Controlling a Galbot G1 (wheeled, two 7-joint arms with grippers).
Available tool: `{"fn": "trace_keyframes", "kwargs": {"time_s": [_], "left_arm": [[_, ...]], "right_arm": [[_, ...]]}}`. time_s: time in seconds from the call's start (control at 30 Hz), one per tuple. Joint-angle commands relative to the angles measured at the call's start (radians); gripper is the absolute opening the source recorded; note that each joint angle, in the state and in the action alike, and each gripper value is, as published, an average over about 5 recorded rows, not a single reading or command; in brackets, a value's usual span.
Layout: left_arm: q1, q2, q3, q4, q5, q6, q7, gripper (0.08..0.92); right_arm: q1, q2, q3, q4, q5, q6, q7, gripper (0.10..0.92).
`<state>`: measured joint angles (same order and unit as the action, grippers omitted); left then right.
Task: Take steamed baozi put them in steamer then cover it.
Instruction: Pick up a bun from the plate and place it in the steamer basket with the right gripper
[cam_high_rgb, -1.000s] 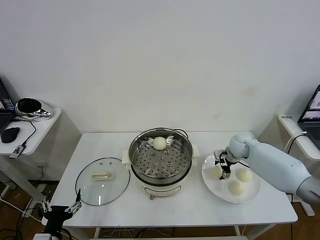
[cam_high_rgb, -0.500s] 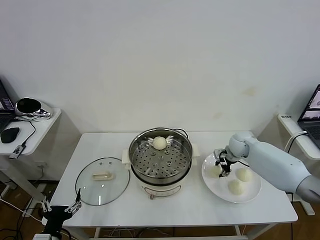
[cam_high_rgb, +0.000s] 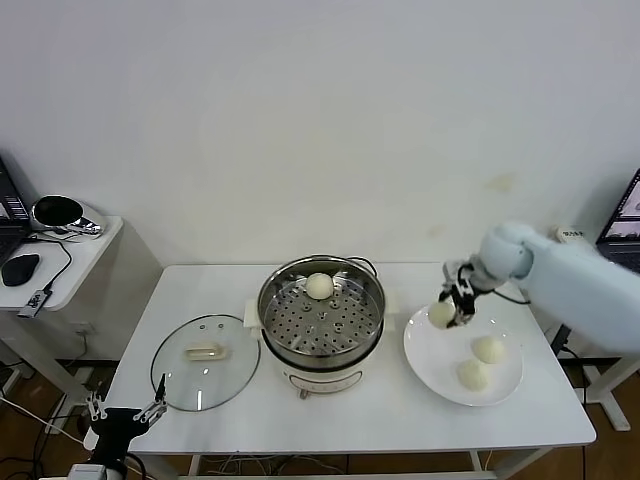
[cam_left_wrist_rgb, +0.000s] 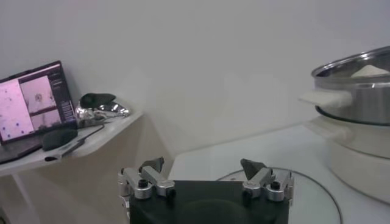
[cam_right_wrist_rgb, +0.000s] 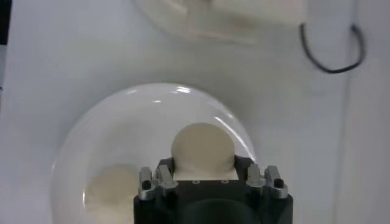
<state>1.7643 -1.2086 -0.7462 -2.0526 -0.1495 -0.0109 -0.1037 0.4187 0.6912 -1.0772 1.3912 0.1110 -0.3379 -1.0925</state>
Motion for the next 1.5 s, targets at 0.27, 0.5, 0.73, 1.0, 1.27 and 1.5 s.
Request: {"fn": "trace_keyframes", "kwargs": {"time_s": [0.27, 0.5, 0.73, 1.0, 1.27, 1.5], "left_arm": [[-0.012, 0.006, 0.005, 0.001, -0.008, 0.0, 0.0, 0.823], [-0.021, 0.007, 0.002, 0.001, -0.011, 0.0, 0.001, 0.823], [-0.023, -0.002, -0.003, 0.001, -0.012, -0.001, 0.001, 0.823], [-0.026, -0.011, -0.002, 0.001, -0.013, -0.003, 0.001, 0.823], [-0.023, -0.013, -0.001, 0.0, -0.012, -0.005, 0.0, 0.823], [-0.022, -0.016, 0.0, 0.001, -0.011, -0.006, 0.0, 0.823]], "right_arm": [[0.378, 0.18, -0.246, 0.143, 0.414, -0.201, 0.105, 0.611], [0.278, 0.441, -0.238, 0.016, 0.527, -0.316, 0.198, 0.611], [0.154, 0.624, -0.2, -0.149, 0.539, -0.368, 0.253, 0.611], [0.069, 0.713, -0.189, -0.247, 0.534, -0.388, 0.276, 0.611], [0.011, 0.755, -0.186, -0.31, 0.494, -0.388, 0.282, 0.611], [-0.015, 0.769, -0.175, -0.348, 0.467, -0.388, 0.288, 0.611]]}}
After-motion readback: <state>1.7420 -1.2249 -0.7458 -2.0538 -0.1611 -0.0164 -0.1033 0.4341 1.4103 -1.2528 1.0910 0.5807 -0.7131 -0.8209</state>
